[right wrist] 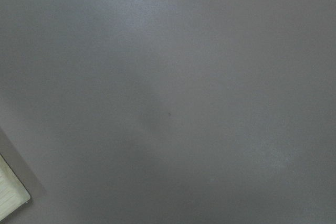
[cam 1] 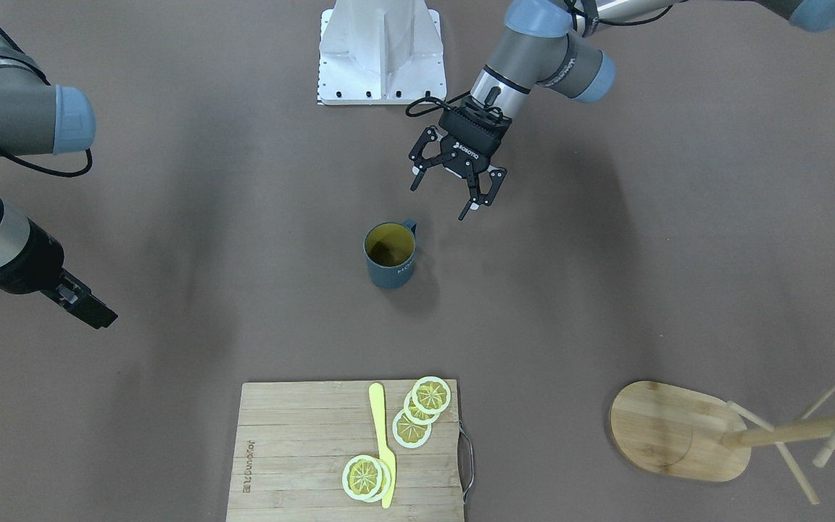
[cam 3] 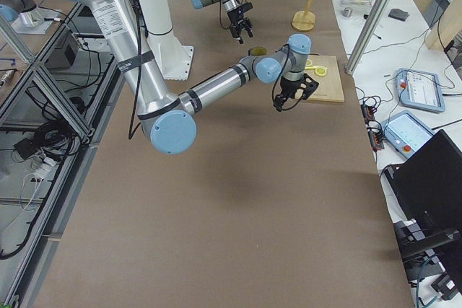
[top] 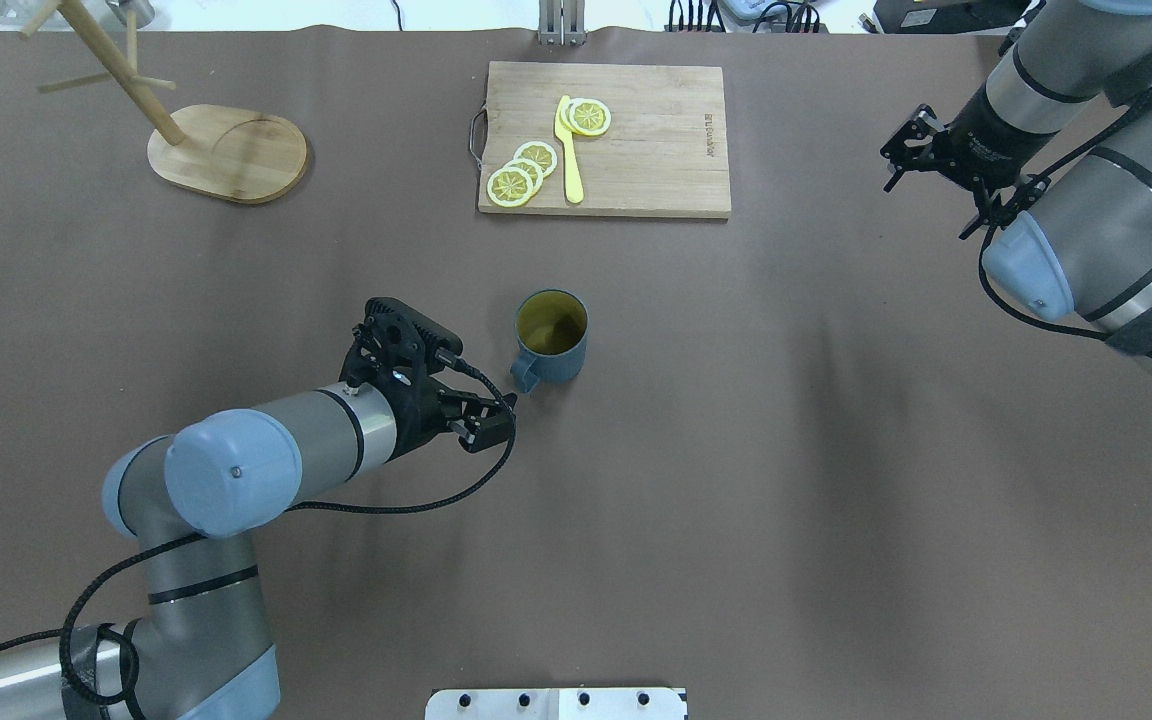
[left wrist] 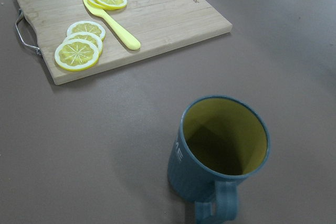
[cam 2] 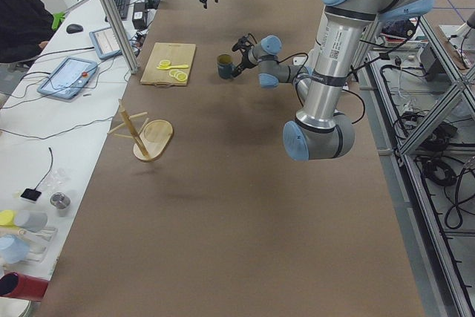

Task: Hang cup on storage rack
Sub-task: 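Grasp the blue mug by its handle with the left gripper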

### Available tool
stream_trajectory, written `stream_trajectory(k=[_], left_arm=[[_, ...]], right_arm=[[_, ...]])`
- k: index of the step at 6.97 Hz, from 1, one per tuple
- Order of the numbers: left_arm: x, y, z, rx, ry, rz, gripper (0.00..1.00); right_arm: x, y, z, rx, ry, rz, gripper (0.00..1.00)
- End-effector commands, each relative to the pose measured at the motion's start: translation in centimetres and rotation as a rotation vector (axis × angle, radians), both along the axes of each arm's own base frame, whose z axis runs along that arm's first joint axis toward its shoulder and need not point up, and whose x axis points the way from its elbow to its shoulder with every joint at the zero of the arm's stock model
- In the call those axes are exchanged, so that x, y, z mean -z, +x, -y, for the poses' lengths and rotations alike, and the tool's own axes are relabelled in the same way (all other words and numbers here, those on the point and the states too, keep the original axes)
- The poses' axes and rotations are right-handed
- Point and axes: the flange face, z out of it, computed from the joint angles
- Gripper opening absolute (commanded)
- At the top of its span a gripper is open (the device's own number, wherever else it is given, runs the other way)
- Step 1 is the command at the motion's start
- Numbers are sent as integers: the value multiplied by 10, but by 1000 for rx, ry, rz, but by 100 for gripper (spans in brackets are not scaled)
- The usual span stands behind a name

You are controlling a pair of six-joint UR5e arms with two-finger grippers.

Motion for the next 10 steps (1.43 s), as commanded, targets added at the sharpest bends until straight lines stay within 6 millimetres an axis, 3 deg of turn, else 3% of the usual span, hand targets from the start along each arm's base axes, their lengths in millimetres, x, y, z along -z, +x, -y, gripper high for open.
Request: stream_trajectory(k=[1, 4, 8, 9, 10], left_arm=[[-5, 30, -15, -10, 3, 25, 97], [13, 61, -1, -1, 9, 25, 95], [6, 47, 29, 40, 33, 58, 91], [5, 48, 30, 39, 31, 60, 74], [1, 52, 30, 35, 27, 70, 65]], right_arm=[[0, 0, 1, 0, 1, 0, 100], [0, 1, 2, -3, 2, 1, 100], [6, 0, 3, -8, 3, 6, 100], [7, -1, 3, -7, 4, 7, 100], [7, -1, 3, -7, 4, 7, 100]])
